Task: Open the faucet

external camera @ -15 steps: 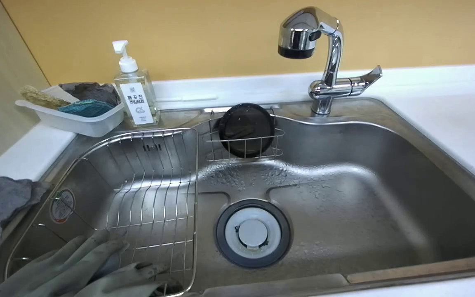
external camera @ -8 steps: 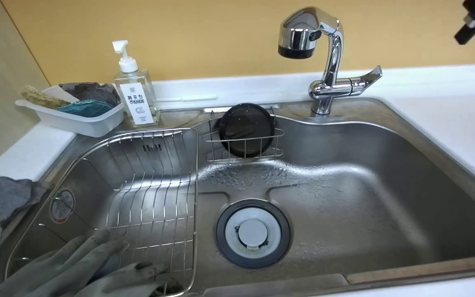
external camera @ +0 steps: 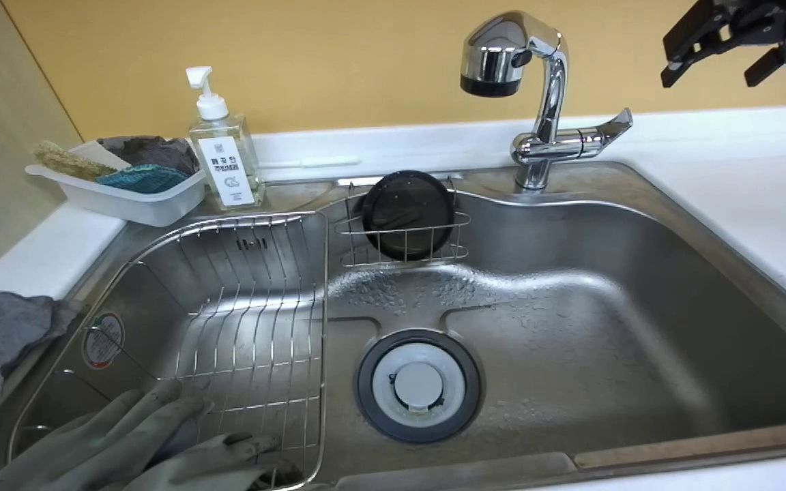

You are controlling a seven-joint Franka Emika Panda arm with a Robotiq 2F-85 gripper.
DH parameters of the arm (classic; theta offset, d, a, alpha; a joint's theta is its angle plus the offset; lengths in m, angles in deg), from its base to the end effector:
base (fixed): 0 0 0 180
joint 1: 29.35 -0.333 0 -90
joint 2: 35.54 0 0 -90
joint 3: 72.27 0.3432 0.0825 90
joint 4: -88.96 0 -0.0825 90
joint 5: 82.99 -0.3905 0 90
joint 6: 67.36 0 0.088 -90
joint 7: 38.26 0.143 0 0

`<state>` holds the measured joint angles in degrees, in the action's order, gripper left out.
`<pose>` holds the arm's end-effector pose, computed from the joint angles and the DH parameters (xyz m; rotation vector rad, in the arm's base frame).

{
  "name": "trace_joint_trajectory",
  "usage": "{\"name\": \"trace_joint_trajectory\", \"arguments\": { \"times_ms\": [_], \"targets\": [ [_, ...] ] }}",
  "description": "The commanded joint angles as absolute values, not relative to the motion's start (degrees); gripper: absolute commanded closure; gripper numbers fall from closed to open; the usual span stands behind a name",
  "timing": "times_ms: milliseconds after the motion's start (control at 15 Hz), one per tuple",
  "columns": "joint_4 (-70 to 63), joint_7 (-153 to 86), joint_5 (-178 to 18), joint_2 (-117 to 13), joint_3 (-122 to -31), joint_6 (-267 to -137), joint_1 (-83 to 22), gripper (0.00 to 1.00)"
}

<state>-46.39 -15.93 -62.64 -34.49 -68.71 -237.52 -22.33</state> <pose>0.5660 -0.0125 0.3968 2.9181 -0.1738 0.9619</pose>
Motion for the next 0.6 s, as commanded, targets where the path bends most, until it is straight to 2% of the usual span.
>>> {"name": "trace_joint_trajectory", "arguments": {
  "times_ms": [0, 533],
  "targets": [
    [-41.5, -4.9, -51.8, -39.3, -69.2, -239.7, -21.7, 0.00],
    [-34.5, 8.4, -38.7, -46.2, -71.7, -238.8, -25.2, 0.00]
  ]
}}
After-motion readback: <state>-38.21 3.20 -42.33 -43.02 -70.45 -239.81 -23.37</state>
